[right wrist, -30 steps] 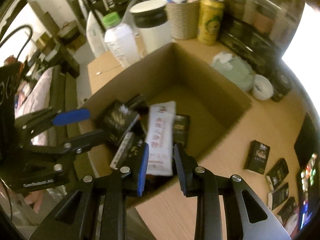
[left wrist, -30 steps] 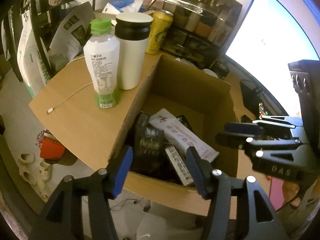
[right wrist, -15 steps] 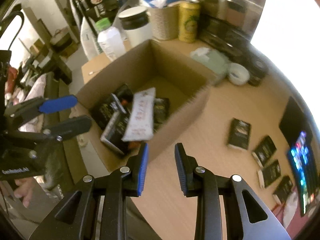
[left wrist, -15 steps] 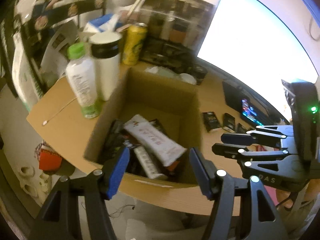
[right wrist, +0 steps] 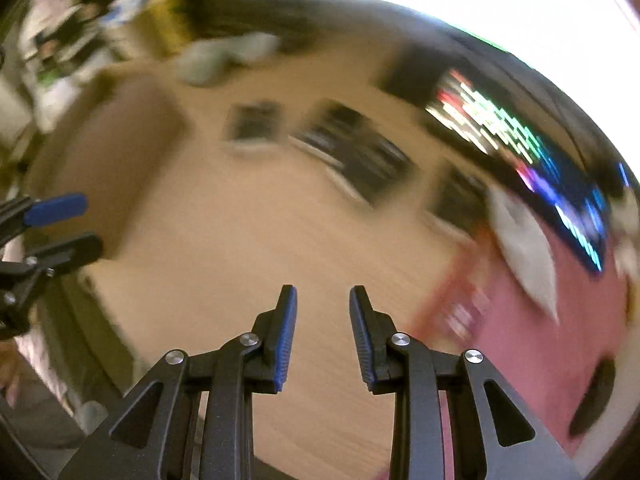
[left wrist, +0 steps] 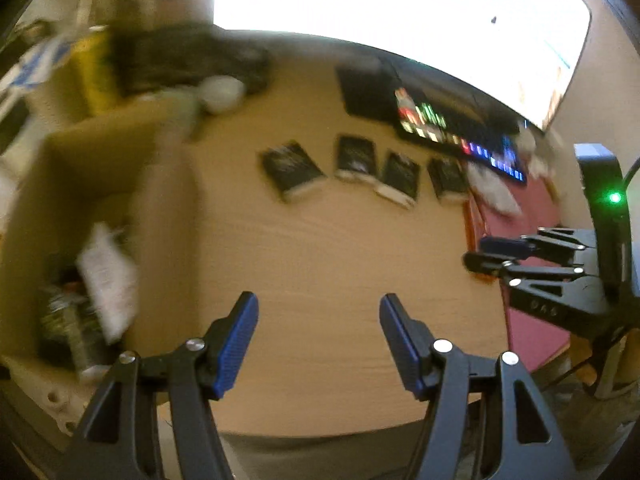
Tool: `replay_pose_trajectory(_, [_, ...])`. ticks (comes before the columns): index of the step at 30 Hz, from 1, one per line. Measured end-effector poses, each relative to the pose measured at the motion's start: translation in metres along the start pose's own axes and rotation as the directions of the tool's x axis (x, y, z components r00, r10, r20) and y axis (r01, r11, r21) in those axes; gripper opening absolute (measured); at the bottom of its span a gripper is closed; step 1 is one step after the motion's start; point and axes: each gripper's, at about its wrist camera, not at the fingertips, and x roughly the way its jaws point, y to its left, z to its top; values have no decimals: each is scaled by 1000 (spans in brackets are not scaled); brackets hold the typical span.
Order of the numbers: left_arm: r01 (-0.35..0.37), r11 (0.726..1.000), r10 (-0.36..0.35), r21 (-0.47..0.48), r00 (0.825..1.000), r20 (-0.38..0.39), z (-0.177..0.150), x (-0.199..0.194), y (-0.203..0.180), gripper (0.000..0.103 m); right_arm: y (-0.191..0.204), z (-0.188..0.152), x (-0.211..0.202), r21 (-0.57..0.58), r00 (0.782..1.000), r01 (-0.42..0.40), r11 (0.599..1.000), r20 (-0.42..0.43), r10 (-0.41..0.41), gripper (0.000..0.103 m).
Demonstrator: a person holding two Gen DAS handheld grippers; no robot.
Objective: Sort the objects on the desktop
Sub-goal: 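Move both open grippers back toward the desk, then grasp a black Face tissue pack with right while left grasps another pack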
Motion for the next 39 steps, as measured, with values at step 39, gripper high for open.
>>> replay_pose_trajectory(39, [-161,987,160,-1,981,-106,89,125,22,63,-35,85,76,52,999,-35,998,38,33,30])
